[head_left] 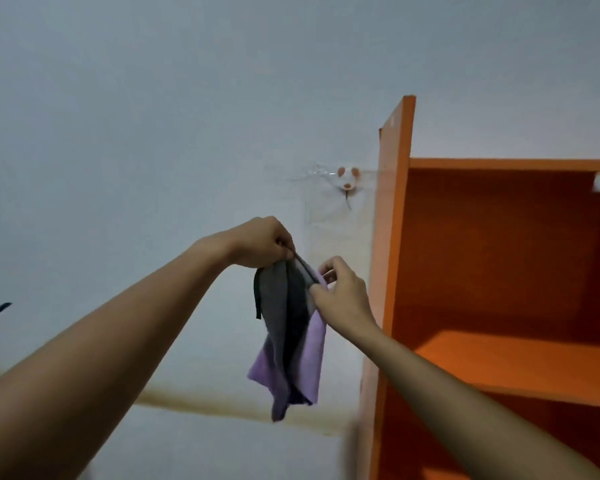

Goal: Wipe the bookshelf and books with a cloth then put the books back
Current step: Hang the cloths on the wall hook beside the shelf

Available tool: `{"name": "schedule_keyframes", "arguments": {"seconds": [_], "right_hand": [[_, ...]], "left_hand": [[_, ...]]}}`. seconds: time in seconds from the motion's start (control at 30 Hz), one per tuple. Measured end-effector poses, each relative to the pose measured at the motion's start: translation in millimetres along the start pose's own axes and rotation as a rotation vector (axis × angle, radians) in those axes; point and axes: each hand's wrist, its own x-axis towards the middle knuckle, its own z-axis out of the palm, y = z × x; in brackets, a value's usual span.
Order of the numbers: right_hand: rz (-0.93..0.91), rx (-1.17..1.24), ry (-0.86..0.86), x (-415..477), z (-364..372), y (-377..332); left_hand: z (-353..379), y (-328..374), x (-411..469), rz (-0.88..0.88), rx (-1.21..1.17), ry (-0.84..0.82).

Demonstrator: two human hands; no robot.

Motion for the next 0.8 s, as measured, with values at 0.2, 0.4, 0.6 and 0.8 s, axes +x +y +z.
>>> {"name": "schedule_keyframes", "arguments": {"seconds": [0.2,0.4,0.6,0.8], "right_hand": [[-0.05,-0.049,0.072,47.2,-37.6,-28.0],[-0.033,0.059,0.121,90.1,-52.8,-28.3],[-0.029,0.046,0.17,123.7,-42.5,-19.1],[0.022,-0.233,0.3,149.5,-24.5,-11.1]], "left_hand": [[-6.1,-2.0,19.7,-0.101,-0.555,0.194],[-1.0,8.5,39.5,-0.056,-0.855,0.226],[-6.0,0.3,79.4,0.085,-0.724,0.254],[-4.6,-30.5,126.4,0.178,-0.37,0.448]]}}
